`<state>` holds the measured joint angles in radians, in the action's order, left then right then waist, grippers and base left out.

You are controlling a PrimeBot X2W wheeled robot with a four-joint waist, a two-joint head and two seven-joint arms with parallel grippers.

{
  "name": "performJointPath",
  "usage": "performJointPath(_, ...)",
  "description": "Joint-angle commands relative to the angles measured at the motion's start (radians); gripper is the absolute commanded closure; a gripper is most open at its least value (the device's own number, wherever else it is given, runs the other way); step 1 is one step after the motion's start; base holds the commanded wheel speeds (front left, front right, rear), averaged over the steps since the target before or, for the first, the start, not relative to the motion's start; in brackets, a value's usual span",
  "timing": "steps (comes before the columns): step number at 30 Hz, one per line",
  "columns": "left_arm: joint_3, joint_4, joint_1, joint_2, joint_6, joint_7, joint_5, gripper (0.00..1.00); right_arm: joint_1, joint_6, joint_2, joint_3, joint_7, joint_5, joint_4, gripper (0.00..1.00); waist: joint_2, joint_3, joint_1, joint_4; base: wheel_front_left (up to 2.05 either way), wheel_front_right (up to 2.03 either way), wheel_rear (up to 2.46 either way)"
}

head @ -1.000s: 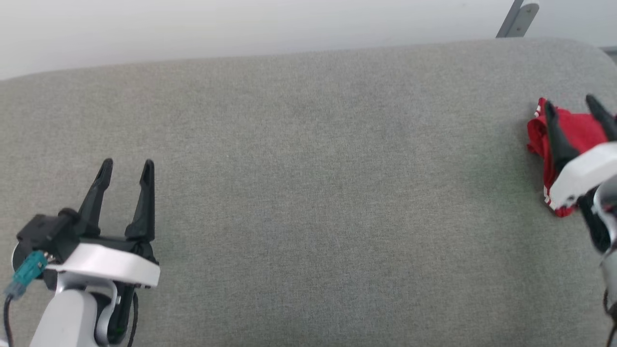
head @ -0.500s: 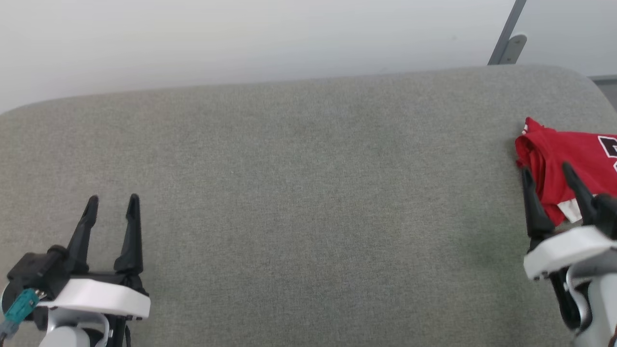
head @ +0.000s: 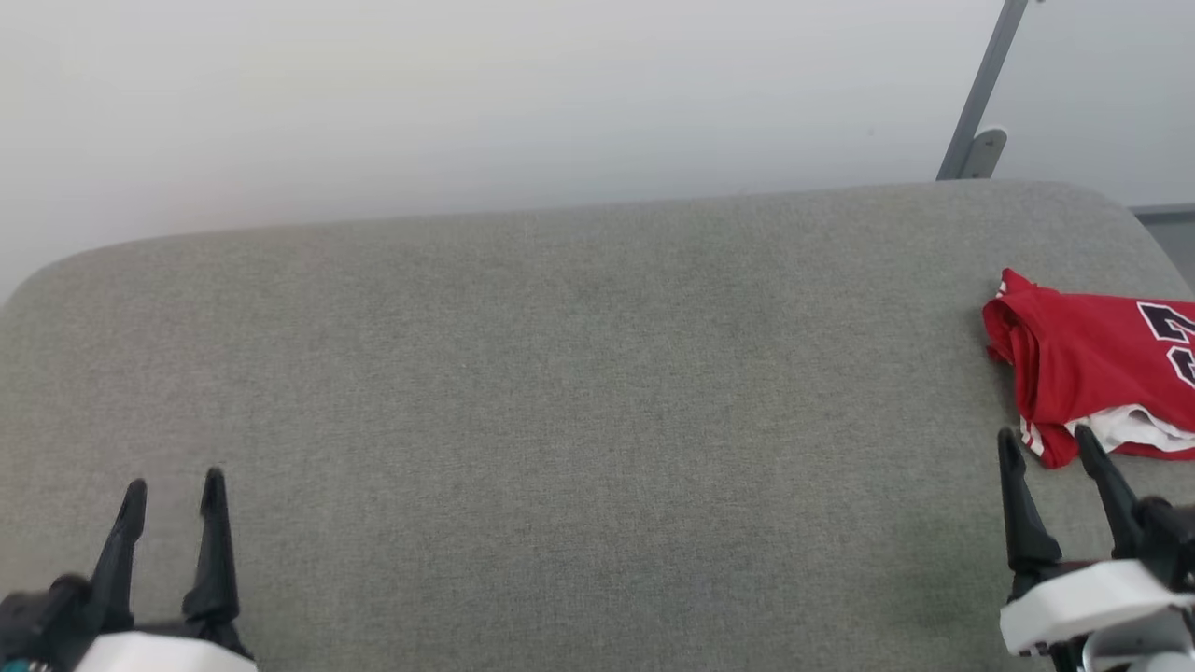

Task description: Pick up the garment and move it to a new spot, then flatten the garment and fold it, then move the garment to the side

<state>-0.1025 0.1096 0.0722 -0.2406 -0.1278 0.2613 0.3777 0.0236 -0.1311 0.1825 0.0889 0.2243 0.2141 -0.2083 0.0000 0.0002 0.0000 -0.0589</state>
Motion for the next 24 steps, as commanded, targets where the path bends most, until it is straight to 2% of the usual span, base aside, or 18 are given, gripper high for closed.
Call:
performJointPath(1, -0.008, -0.006, 0.015, 0.005, -0.003, 0.005, -0.004, 0.00, -0.012, 0.001, -0.007, 0.001, 0.008, 0.003, 0.005, 0.00, 0.0000, -0.004, 0.0000, 0.003, 0.00, 0.00, 0.00)
performJointPath(5, -0.027, -0.022, 0.060, 0.014, -0.003, 0.005, -0.004, 0.00, -0.045, 0.001, -0.012, 0.003, 0.021, 0.010, 0.011, 0.00, 0.0000, -0.015, 0.0000, 0.014, 0.00, 0.00, 0.00)
performJointPath(13, -0.001, -0.030, 0.140, 0.023, -0.003, 0.005, 0.039, 0.00, -0.097, 0.001, -0.039, -0.006, 0.039, 0.024, 0.024, 0.00, 0.0000, -0.034, 0.0000, 0.040, 0.00, 0.00, 0.00)
performJointPath(24, 0.016, -0.001, 0.165, 0.031, -0.003, 0.005, 0.057, 0.00, -0.158, 0.001, -0.076, 0.037, 0.041, 0.015, 0.069, 0.00, 0.0000, -0.049, 0.0000, 0.077, 0.00, 0.00, 0.00)
